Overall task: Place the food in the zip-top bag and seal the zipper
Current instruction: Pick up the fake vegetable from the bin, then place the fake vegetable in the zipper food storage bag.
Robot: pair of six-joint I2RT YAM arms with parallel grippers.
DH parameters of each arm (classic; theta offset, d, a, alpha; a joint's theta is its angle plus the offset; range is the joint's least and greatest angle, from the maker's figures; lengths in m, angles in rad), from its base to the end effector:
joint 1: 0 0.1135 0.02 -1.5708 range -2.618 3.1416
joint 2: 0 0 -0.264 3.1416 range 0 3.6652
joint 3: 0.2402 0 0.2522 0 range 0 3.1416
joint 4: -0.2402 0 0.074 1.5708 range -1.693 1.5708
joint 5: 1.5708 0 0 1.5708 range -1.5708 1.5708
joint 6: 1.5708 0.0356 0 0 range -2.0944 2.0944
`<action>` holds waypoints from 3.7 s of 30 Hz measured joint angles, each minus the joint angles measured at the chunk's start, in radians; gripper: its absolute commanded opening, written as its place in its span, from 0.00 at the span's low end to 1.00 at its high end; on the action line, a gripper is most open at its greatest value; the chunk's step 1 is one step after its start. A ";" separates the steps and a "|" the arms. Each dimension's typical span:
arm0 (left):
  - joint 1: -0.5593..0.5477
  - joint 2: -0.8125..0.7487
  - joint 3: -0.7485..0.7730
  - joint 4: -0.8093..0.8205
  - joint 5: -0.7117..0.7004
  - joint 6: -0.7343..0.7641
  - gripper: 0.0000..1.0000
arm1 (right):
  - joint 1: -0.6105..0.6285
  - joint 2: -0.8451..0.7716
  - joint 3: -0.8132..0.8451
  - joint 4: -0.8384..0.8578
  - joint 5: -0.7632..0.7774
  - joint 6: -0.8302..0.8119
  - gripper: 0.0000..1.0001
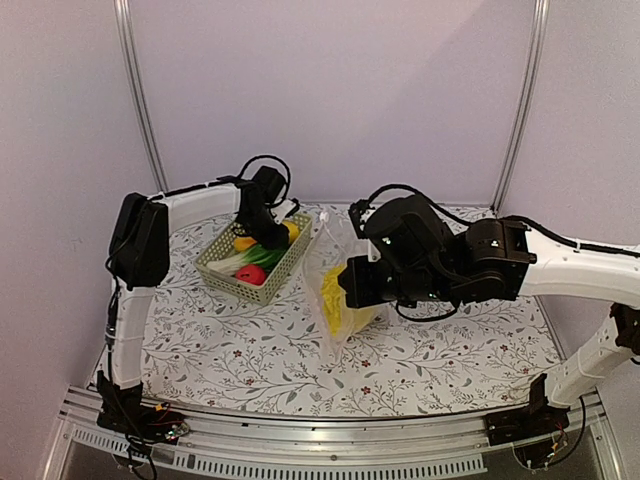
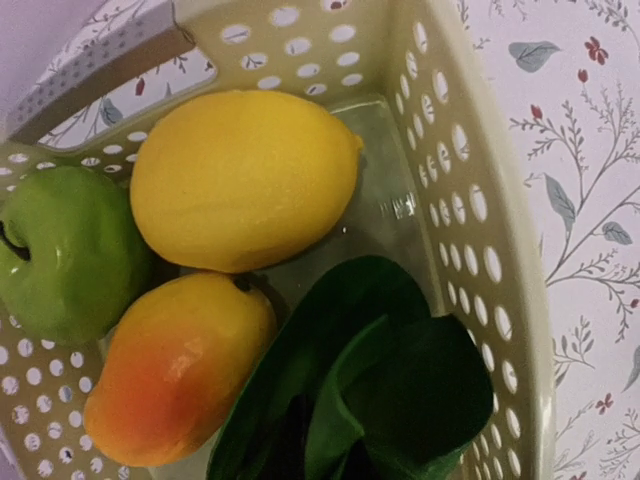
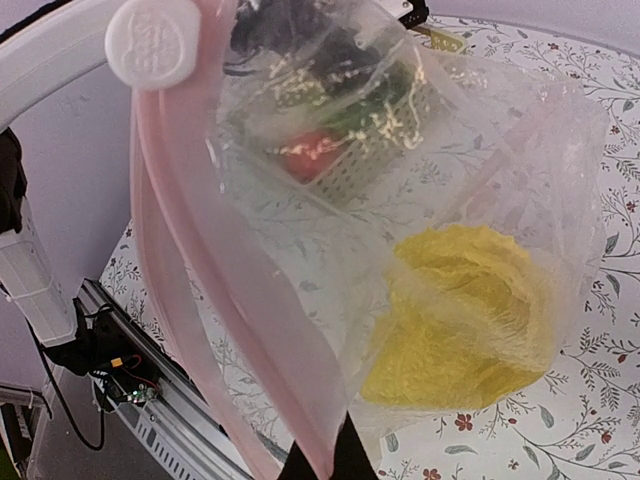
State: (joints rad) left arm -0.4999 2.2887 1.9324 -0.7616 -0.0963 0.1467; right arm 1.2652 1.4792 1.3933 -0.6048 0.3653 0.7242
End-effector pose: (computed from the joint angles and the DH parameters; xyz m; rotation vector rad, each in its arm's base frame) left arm 0.4335 -0.2329 0.1847 0.8230 2.5499 0.0186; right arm 0.1107 0.3087 0.3468 -0.4194 2.2569 0.6729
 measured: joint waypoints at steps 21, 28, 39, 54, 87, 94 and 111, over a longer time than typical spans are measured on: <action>-0.007 -0.857 -0.393 0.311 0.163 -0.163 0.00 | -0.035 0.000 -0.012 0.045 -0.046 -0.002 0.00; -0.027 -1.157 -0.665 0.584 0.481 -0.311 0.00 | -0.098 -0.003 -0.033 0.103 -0.151 -0.001 0.00; -0.283 -1.201 -0.704 0.987 0.784 -0.492 0.00 | -0.140 -0.046 -0.072 0.161 -0.265 0.035 0.00; -0.412 -1.070 -0.740 1.220 0.843 -0.492 0.00 | -0.147 -0.136 -0.116 0.213 -0.367 0.092 0.00; -0.504 -1.094 -0.843 1.210 0.433 0.071 0.00 | -0.160 -0.164 -0.154 0.193 -0.454 0.137 0.00; -0.504 -1.108 -0.855 1.112 0.385 0.124 0.00 | -0.158 -0.197 -0.151 0.196 -0.451 0.129 0.00; -0.520 -1.058 -0.954 1.306 0.395 0.042 0.00 | -0.140 -0.201 -0.140 0.234 -0.483 0.124 0.00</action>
State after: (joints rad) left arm -1.0203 1.2308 0.9787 0.5442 0.2989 0.1890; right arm 1.1252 1.2781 1.2530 -0.3710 -0.1173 0.8482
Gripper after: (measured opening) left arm 0.023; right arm 0.004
